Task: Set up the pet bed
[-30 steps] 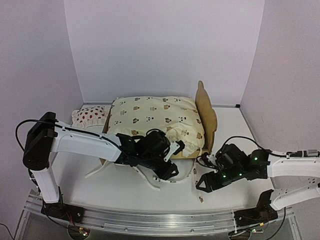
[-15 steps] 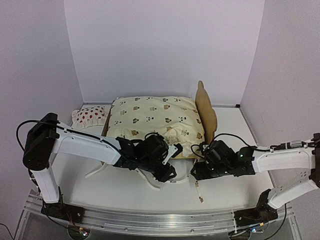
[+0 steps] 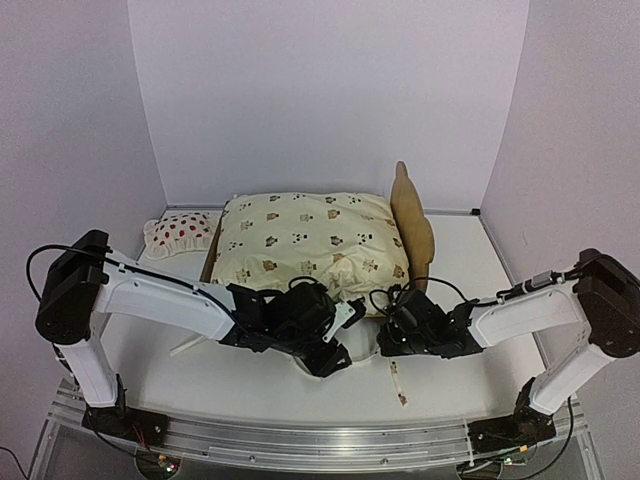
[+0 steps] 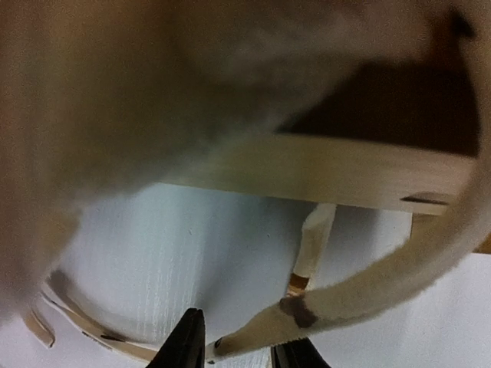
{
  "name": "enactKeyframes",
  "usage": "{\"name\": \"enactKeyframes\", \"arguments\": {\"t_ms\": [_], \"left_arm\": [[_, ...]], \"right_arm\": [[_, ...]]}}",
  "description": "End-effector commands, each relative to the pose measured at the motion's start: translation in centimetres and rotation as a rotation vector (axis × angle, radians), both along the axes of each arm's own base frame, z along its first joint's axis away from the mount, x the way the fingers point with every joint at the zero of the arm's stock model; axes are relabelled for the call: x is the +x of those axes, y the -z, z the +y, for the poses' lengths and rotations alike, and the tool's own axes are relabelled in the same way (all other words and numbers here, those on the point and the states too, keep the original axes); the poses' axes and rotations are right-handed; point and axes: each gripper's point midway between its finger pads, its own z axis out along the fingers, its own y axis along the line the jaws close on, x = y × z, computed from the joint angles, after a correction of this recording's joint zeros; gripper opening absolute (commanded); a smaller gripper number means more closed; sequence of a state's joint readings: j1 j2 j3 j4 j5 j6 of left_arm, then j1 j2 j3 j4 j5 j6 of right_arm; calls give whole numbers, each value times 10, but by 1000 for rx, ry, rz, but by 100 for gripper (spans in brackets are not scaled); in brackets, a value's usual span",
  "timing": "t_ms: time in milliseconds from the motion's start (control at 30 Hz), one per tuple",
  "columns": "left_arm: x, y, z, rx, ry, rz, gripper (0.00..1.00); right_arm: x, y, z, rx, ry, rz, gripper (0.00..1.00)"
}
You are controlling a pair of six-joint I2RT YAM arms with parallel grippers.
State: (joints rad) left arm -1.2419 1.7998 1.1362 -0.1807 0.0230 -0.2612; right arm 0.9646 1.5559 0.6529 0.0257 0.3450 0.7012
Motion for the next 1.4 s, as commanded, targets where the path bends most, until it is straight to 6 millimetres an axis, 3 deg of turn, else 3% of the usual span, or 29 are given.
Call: {"name": "enactKeyframes", "arguments": {"t_ms": [0, 100, 467, 633, 900, 1133, 1367], "left_arm": [[-13, -22, -10, -62, 41, -34, 48], [-28, -23, -18, -61, 93, -48, 48], [-68, -20, -58, -84, 223, -35, 51], [-78, -15, -74, -90, 260, -24, 55], [-90, -4, -100, -108, 283, -37, 61], [-95, 7, -115, -94, 283, -116, 61], [-99, 14, -127, -88, 290, -198, 61]], "right_arm": [[15, -17, 2, 17, 25, -96, 17], [11, -16, -10, 4, 31, -106, 1], [-7, -21, -49, -4, 71, -141, 0], [-10, -11, -46, -14, 50, -104, 0], [-11, -9, -42, -22, 39, -83, 11], [-14, -25, -48, -10, 36, -100, 26], [-21, -45, -53, 37, 30, -118, 31]]}}
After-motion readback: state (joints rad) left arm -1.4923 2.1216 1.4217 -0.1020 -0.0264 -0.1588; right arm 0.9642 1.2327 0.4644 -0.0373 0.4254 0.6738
